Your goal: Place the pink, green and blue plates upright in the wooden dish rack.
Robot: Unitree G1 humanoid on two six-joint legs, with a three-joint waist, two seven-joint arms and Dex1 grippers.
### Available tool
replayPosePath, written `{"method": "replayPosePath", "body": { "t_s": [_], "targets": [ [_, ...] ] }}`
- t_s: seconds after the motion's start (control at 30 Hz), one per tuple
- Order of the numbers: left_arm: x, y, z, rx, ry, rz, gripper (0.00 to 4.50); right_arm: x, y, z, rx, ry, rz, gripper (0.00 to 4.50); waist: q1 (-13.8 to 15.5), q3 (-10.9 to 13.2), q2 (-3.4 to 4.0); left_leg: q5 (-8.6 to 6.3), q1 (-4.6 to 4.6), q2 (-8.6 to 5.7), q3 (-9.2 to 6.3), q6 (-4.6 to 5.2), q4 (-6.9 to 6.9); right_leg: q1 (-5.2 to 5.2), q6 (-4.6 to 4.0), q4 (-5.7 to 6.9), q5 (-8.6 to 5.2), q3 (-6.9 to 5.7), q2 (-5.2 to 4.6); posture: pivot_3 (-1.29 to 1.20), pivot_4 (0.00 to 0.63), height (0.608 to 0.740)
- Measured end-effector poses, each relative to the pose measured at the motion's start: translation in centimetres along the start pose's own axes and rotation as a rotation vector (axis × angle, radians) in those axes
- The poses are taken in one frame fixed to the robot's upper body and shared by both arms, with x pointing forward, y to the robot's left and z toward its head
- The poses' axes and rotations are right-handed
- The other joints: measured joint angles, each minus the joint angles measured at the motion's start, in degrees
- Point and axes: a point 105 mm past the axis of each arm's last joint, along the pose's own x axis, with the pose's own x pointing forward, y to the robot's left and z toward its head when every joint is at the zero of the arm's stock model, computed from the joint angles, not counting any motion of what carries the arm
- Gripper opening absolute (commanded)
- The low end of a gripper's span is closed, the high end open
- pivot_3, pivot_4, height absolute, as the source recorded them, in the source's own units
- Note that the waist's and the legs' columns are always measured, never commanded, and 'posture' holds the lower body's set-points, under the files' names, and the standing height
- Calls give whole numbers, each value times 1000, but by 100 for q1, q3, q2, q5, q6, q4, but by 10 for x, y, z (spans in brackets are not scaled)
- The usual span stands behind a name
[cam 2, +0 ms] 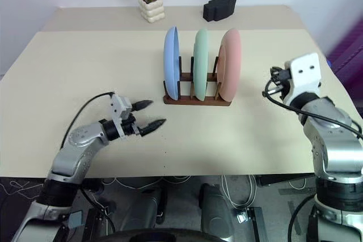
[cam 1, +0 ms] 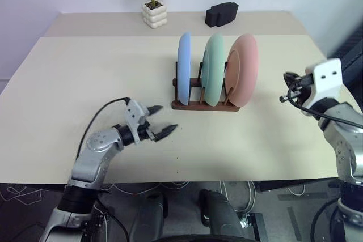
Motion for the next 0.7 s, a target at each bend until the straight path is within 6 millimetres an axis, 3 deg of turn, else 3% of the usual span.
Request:
{"method": "replayPosePath", "body": {
  "t_s": [0.1,0.3,0.7],
  "targets": [
    [-8,18,-3,31,9,74,4500,-4,-2,-18,-7,29,29,19,-4,0,1,0,3,1,2,0,0,0,1,1,1,1,0,0,150,739],
    [-21,36,-3,68,17,155,4500,-2,-4,-28,36,-22,64,19,8,-1,-2,0,8,2,1,0,1,5,1,3,1,1,-1,0,150,739],
    [-18,36,-7,42,3,205,4500,4,2,-62,149,-7,70,19,10,-2,-2,0,15,0,2,0,1,10,16,6,10,3,-2,0,150,739]
  ]
}}
